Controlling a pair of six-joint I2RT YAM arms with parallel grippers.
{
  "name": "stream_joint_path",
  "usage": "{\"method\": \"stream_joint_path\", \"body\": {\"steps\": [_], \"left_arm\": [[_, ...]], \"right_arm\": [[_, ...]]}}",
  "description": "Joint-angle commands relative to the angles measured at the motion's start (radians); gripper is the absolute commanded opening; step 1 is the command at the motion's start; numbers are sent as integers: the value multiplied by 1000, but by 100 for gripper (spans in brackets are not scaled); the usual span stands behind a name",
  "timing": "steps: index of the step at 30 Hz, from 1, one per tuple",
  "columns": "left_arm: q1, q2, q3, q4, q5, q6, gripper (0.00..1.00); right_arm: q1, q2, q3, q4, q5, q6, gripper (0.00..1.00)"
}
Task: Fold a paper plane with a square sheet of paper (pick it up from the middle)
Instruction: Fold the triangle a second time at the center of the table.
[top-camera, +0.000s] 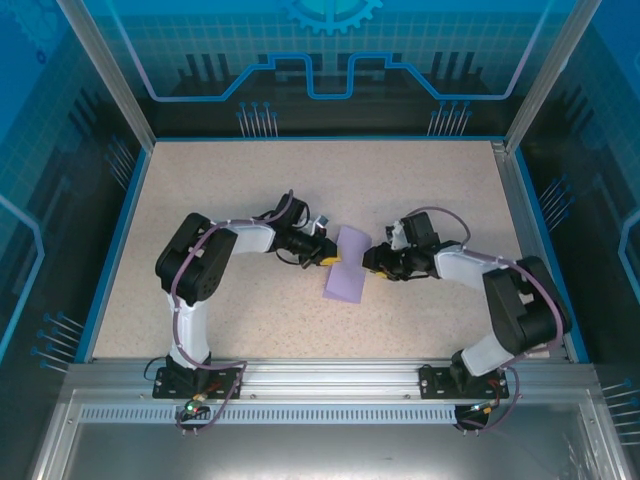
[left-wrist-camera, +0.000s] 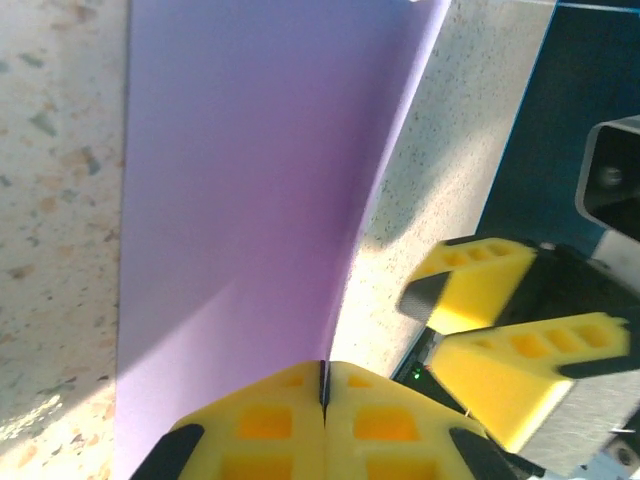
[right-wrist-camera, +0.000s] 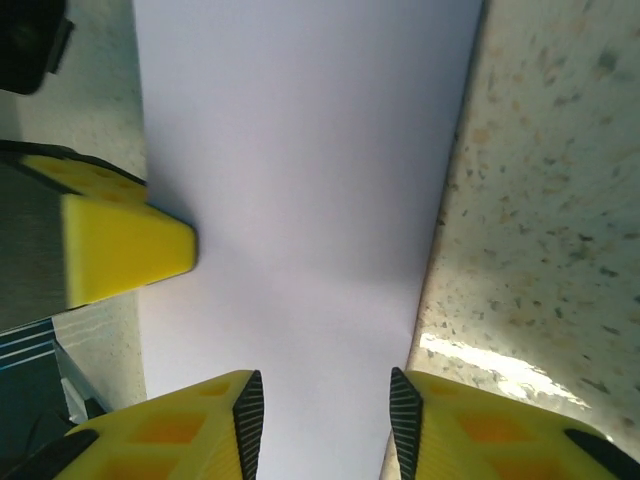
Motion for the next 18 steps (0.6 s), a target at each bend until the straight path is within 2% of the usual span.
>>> {"method": "stream_joint_path", "body": {"steps": [1, 5, 9, 13, 18], "left_arm": [[-2, -63, 51, -80, 33, 78, 0], [0, -103, 121, -249, -1, 198, 0], [34, -180, 175, -373, 1, 244, 0], [42, -220, 341, -701, -91, 393, 0], [39, -257, 410, -788, -137, 411, 0]], "right_arm": [[-25, -74, -9, -96, 58, -38, 42], [-30, -144, -17, -118, 66, -42, 46], [-31, -226, -21, -149, 121, -42, 50], [-37, -304, -15, -209, 180, -48, 53], [-44, -354, -18, -239, 212, -53, 56]]}}
